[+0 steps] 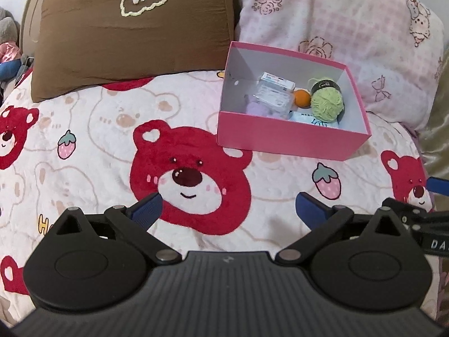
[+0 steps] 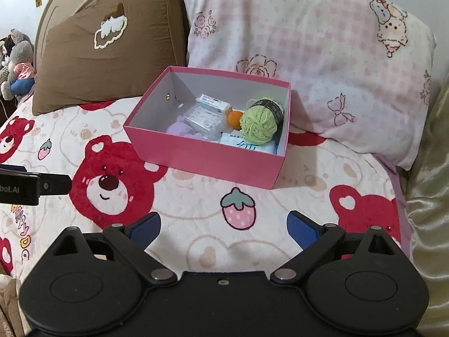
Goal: Organize objects
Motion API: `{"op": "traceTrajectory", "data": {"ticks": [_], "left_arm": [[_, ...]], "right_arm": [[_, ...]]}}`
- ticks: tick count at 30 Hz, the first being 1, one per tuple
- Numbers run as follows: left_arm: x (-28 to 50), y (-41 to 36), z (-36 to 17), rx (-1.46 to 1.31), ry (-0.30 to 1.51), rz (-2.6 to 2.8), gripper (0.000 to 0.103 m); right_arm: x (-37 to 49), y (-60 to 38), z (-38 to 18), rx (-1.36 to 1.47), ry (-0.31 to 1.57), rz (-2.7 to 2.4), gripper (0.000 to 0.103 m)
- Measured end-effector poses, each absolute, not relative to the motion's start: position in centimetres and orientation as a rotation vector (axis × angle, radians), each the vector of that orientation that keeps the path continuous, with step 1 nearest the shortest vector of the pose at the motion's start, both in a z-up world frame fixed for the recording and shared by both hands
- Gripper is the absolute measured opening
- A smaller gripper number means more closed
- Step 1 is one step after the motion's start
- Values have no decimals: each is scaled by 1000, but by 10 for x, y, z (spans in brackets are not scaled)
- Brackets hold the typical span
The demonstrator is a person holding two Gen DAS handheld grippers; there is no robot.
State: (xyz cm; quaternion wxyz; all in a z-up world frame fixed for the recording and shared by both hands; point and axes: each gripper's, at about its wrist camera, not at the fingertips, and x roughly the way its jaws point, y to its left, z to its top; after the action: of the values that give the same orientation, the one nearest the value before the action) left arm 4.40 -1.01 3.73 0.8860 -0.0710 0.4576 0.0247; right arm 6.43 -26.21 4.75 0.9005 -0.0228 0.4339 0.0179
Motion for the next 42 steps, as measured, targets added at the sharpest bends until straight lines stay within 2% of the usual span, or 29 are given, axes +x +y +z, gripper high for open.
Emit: {"op": "traceTrajectory", "data": {"ticks": [42], "left_arm": [[49, -23, 22, -88, 1031, 118, 103]], "right_arm": [[62, -280, 41, 31, 909, 4, 98]]}}
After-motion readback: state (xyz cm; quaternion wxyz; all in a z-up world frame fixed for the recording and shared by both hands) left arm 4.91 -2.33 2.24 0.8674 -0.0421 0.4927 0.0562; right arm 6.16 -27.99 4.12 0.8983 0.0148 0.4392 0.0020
